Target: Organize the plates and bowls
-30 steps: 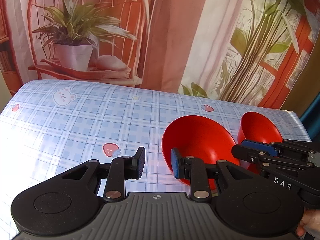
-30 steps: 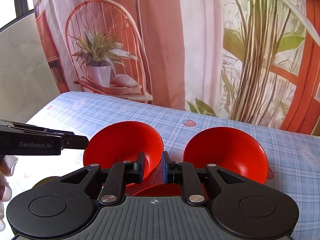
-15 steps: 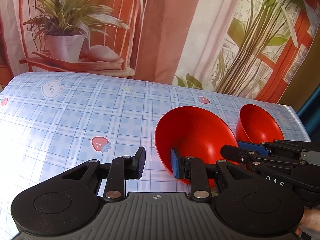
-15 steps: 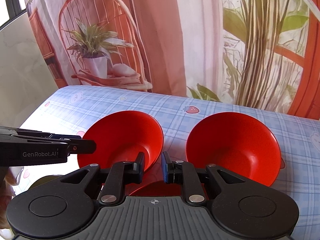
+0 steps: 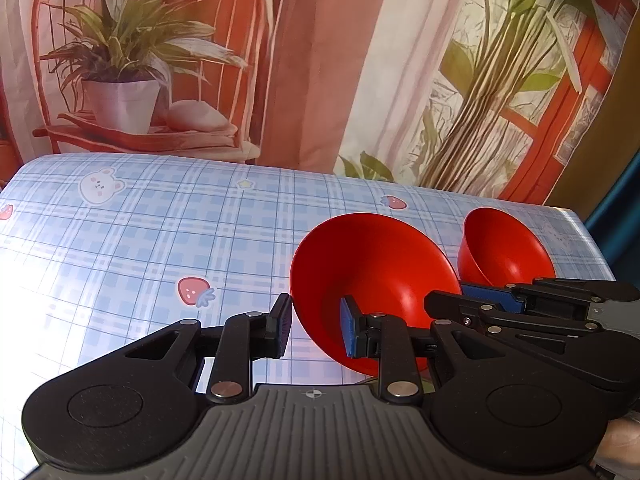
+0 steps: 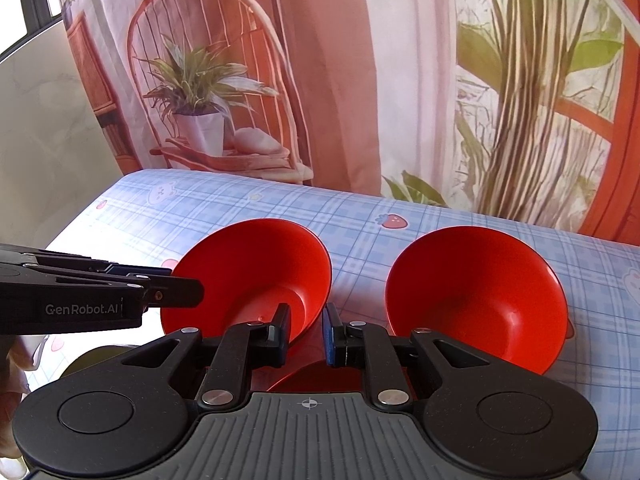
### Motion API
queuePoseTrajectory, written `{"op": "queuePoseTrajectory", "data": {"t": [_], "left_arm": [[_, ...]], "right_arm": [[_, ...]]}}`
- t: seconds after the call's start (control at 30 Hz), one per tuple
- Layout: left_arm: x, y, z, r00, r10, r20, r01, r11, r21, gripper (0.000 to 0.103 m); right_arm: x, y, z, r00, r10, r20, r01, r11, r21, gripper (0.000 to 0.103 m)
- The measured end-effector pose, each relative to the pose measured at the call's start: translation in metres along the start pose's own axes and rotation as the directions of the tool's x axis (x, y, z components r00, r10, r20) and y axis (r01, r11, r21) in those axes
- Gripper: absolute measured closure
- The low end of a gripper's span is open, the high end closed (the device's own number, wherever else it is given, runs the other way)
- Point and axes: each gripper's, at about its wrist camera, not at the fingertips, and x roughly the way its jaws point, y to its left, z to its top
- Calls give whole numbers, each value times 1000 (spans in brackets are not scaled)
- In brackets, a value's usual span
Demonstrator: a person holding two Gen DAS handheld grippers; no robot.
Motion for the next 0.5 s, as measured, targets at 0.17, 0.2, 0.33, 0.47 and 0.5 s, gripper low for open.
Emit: {"op": "queuePoseTrajectory", "data": {"t": [0.17, 0.2, 0.33, 0.47, 0.5], "left_arm": [[-11, -2, 4, 1000, 9, 19, -9, 1000, 6, 75], [-15, -3, 5, 1000, 11, 26, -12, 1000, 10, 75], [-29, -9, 7, 998, 20, 51, -21, 1000, 19, 75], [-44, -21, 5, 997, 24, 76, -27, 999, 42, 75], [-47, -24, 4, 997, 22, 80, -26, 999, 46, 75]], "right_arm": [[-5, 3, 2, 1000, 5, 20, -5, 1000, -2, 88], [-8, 4, 3, 1000, 7, 27, -7, 1000, -4, 88], [-19, 7, 5, 999, 15, 50, -15, 1000, -4, 88], [-36, 5, 7, 997, 17, 79, -17, 1000, 1, 88], [-41, 4, 7, 996, 17, 87, -18, 1000, 3, 88]]}}
